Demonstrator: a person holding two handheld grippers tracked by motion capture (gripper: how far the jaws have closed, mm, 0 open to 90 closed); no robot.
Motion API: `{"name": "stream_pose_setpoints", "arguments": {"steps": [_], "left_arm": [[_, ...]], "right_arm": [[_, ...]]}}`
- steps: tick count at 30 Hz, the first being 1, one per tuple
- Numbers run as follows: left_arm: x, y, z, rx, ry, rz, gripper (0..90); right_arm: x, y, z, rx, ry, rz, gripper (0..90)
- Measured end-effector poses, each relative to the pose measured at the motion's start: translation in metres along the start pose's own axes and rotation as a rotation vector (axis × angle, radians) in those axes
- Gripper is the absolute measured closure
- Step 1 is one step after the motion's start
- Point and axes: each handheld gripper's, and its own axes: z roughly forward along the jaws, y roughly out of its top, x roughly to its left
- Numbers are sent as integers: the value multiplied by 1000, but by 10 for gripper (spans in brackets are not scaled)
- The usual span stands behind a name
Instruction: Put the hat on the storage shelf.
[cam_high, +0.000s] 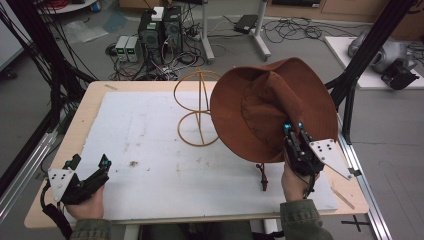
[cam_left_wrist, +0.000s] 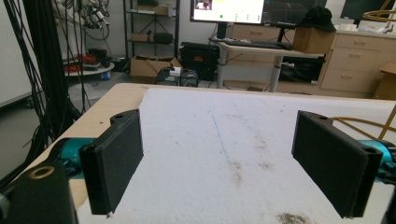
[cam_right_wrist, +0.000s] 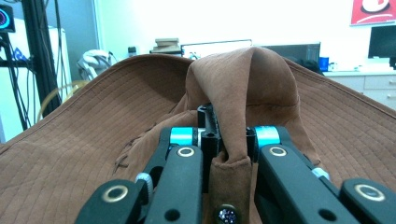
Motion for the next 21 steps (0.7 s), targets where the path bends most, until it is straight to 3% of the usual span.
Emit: {"name": "stream_pose_setpoints", "arguments": {"steps": [11, 21], "left_arm": [[0, 0, 0, -5, -2, -12, 168], [3, -1, 1, -1, -1, -24, 168]], "right_arm": [[17, 27, 22, -38, 39, -13, 857], [40, 42, 60, -72, 91, 11, 857]]}}
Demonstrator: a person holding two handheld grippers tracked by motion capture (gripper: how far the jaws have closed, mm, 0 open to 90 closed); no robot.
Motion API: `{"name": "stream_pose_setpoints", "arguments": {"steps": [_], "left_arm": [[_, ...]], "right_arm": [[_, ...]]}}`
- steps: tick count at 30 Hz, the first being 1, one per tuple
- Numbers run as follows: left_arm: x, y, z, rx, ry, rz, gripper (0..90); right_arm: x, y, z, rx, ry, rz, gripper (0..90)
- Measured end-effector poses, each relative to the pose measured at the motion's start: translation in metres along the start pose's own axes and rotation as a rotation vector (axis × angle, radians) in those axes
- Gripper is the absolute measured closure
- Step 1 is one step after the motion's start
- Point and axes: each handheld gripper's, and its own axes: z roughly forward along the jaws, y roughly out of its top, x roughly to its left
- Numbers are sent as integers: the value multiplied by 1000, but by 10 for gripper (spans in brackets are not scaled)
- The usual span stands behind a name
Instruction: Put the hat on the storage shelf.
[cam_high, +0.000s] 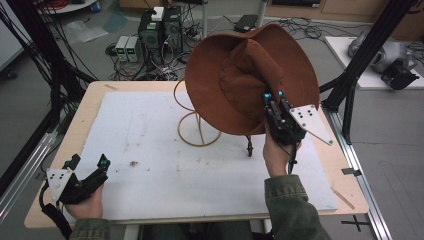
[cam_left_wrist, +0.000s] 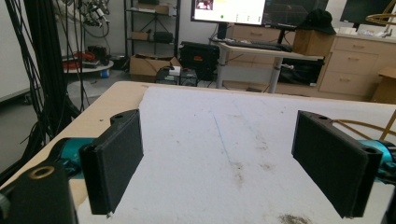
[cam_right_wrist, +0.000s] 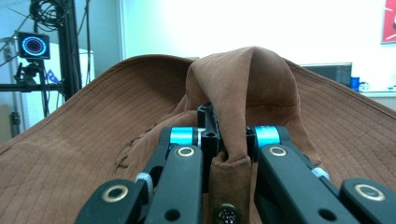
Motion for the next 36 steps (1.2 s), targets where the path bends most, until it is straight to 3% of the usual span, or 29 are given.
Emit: {"name": "stream_pose_setpoints", "arguments": {"steps": [7, 20, 31, 36], "left_arm": [[2, 0, 0, 0, 2, -5, 168], [0, -1, 1, 2, -12, 0, 169], [2, -1, 1, 5, -16, -9, 170], [2, -2, -1, 7, -21, -44, 170]], "right_arm": [[14, -1, 19, -1, 37, -7, 857], [45, 5, 61, 9, 90, 31, 857], [62, 2, 72, 32, 139, 25, 857], [66, 0, 74, 53, 161, 30, 857]]}}
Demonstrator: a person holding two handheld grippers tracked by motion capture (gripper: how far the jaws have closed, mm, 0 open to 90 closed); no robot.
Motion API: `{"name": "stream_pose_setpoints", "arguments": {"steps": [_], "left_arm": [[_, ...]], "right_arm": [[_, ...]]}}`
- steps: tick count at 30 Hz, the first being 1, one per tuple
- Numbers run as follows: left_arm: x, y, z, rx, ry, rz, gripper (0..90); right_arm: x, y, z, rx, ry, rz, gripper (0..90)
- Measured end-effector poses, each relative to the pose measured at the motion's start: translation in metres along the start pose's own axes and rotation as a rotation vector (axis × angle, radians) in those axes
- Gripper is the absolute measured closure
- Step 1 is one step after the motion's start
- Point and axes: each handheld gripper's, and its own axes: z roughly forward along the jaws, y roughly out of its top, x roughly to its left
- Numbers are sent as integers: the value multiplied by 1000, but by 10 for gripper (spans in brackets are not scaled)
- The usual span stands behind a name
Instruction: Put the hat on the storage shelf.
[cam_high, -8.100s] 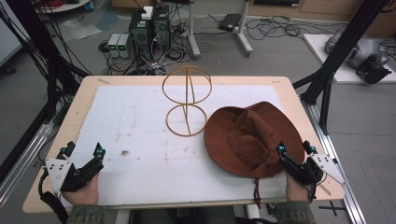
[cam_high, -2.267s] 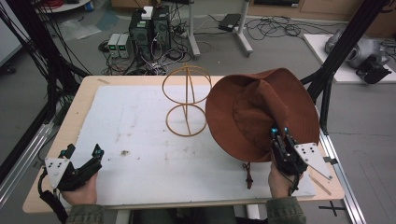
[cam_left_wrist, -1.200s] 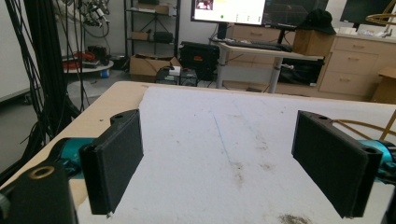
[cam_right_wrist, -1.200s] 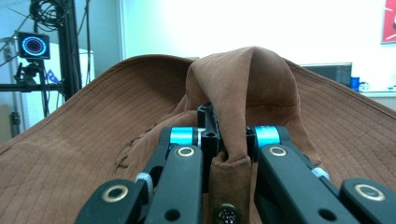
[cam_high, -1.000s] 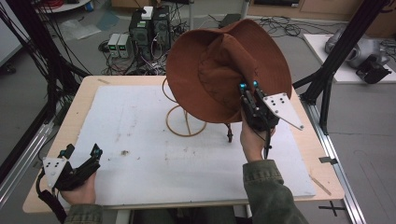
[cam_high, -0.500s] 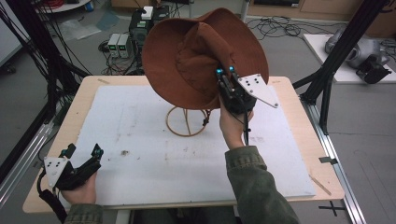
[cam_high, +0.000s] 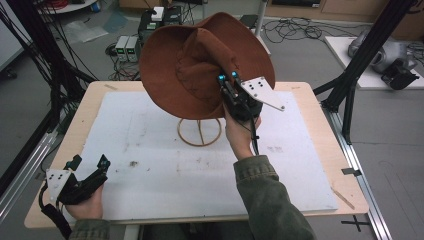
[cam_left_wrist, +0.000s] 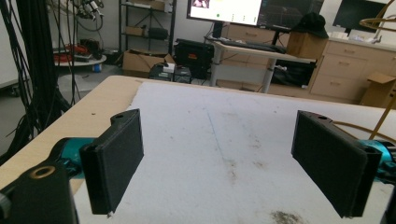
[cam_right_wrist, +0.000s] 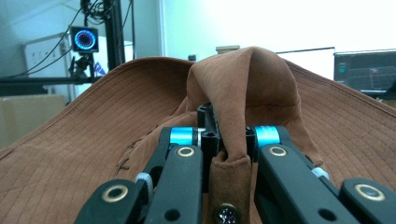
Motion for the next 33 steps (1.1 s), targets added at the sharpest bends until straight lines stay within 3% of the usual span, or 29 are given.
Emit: {"name": "stream_pose_setpoints", "arguments": {"steps": [8, 20, 33], "left_arm": [[-1, 0, 0, 0, -1, 4, 170], [1, 0, -1, 8, 1, 2, 171], [0, -1, 1, 14, -3, 7, 171]], "right_arm": [[5, -9, 9, 75, 39, 21, 857], [6, -24, 14, 165, 56, 17, 858], [4, -25, 15, 196, 62, 20, 859]]}}
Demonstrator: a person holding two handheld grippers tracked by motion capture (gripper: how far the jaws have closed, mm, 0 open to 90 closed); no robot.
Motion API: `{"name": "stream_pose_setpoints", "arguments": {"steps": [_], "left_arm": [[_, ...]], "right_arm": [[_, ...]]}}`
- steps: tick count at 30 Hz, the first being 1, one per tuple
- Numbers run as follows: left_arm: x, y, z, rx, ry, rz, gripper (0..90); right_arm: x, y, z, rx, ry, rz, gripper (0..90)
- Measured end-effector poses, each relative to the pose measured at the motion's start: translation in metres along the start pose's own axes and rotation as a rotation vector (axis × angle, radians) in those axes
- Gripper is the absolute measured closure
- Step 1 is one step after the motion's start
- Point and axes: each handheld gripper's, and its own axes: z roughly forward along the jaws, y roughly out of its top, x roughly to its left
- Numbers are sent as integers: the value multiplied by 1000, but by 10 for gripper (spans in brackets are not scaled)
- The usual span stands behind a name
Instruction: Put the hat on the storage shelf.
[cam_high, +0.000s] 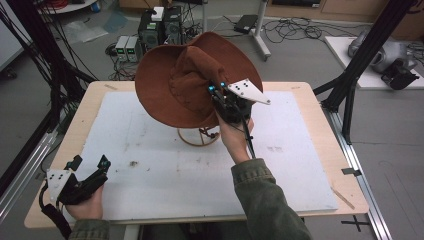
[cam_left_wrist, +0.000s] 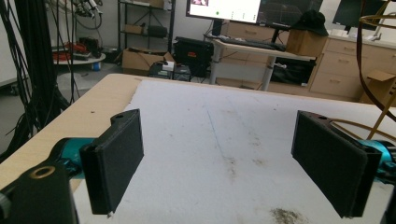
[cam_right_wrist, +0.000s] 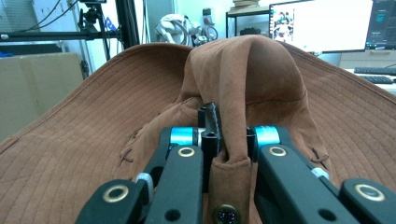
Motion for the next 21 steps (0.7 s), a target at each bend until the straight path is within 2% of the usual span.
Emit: {"name": "stream_pose_setpoints", "arguments": {"steps": [5, 13, 21], "left_arm": [[0, 0, 0, 3, -2, 1, 171], [0, 0, 0, 3, -2, 1, 171], [0, 0, 0, 0, -1, 1, 170]], "right_arm": [[0, 1, 2, 12, 1, -11, 859], [5, 8, 7, 69, -2, -48, 857], [4, 8, 6, 66, -7, -49, 795]]}}
